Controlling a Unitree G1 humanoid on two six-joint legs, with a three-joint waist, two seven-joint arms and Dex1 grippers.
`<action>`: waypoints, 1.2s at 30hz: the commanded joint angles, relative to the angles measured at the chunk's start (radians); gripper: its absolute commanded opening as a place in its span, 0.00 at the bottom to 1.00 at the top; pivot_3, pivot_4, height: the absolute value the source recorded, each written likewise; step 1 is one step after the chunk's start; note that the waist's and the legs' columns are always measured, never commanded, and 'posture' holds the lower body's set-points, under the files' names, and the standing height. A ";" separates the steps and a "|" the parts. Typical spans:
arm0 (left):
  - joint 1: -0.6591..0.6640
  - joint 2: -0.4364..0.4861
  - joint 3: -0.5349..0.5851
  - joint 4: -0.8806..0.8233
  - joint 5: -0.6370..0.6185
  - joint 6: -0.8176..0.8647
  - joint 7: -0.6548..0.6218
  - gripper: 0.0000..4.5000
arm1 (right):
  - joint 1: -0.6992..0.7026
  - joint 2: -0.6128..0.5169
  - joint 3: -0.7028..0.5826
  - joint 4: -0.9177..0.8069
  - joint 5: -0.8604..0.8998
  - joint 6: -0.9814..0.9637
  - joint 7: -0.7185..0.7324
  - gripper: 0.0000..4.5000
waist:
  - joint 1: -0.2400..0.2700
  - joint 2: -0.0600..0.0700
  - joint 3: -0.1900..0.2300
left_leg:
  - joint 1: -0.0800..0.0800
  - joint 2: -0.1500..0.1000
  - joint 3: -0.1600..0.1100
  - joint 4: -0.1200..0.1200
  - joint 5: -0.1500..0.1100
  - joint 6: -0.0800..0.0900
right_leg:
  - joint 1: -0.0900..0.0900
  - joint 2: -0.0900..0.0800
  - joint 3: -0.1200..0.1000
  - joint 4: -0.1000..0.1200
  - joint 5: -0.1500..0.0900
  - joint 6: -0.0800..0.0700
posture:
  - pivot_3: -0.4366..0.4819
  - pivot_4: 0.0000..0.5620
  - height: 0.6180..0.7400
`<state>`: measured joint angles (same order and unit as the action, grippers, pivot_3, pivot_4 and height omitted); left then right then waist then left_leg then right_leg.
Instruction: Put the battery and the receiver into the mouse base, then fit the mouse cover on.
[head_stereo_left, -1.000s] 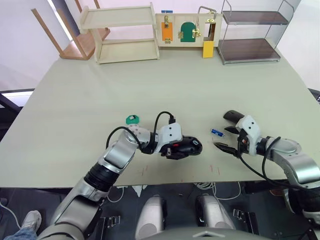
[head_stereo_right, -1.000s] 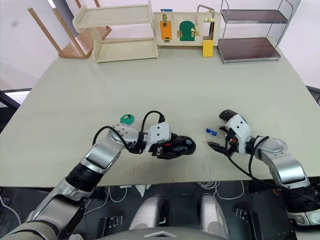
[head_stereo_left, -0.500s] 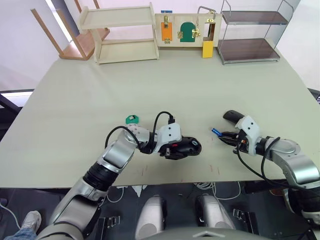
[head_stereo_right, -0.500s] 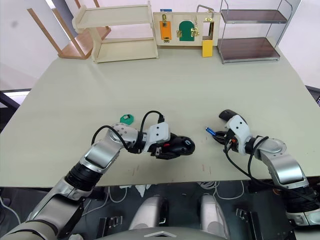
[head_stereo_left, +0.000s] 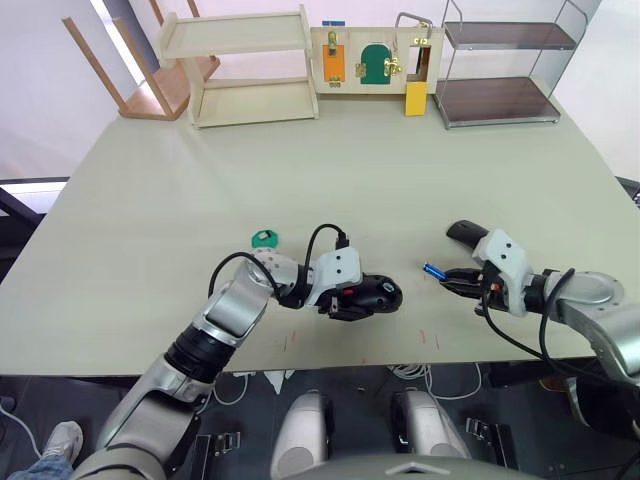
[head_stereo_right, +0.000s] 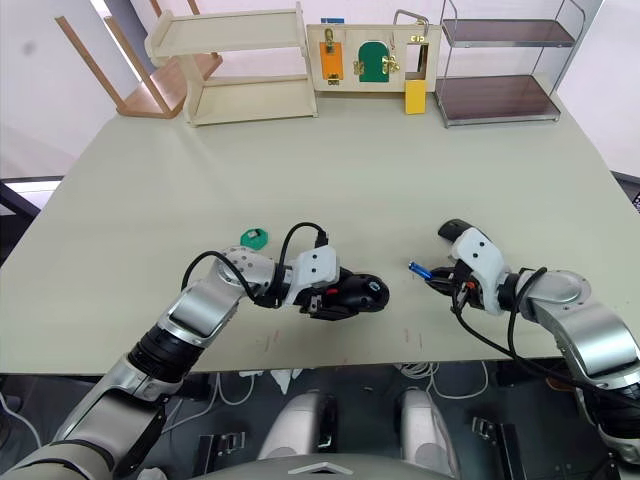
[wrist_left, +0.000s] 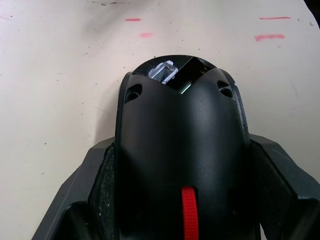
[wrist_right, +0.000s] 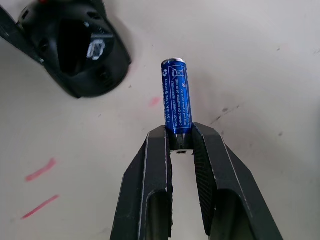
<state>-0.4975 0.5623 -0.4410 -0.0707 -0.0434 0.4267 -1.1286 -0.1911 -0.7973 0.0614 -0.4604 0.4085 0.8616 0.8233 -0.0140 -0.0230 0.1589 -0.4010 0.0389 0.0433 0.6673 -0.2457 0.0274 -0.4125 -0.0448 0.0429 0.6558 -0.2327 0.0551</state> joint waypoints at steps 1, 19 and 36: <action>0.012 0.001 -0.028 0.004 0.014 0.007 -0.009 0.65 | -0.055 -0.033 -0.017 -0.104 0.092 0.173 -0.001 0.02 | 0.000 0.000 0.000 | 0.000 0.000 0.000 0.000 0.000 0.000 | 0.000 0.000 0.000 0.000 0.000 0.000 | 0.48 0.27 1.00; 0.018 0.010 -0.031 -0.007 0.019 0.001 -0.014 0.65 | -0.462 0.061 0.102 0.077 0.571 0.753 -0.231 0.02 | 0.000 0.000 0.000 | -0.009 0.000 -0.012 0.001 -0.001 0.001 | -0.003 -0.001 -0.007 -0.005 0.002 -0.002 | 0.48 0.27 1.00; 0.008 0.003 -0.038 -0.001 0.025 -0.004 -0.016 0.65 | -0.590 0.044 0.228 0.353 1.120 0.753 -0.781 0.02 | 0.000 0.000 0.000 | -0.015 0.000 -0.021 0.001 -0.001 0.001 | -0.003 -0.001 -0.015 -0.008 0.002 -0.002 | 0.48 0.27 1.00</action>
<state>-0.4974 0.5616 -0.4460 -0.0853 -0.0404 0.4109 -1.1385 -0.7566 -0.7554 0.2807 -0.1140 1.4594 1.6085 0.0962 -0.0141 -0.0235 0.1592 -0.4157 0.0385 0.0222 0.6684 -0.2463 0.0284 -0.4156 -0.0458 0.0275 0.6474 -0.2307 0.0529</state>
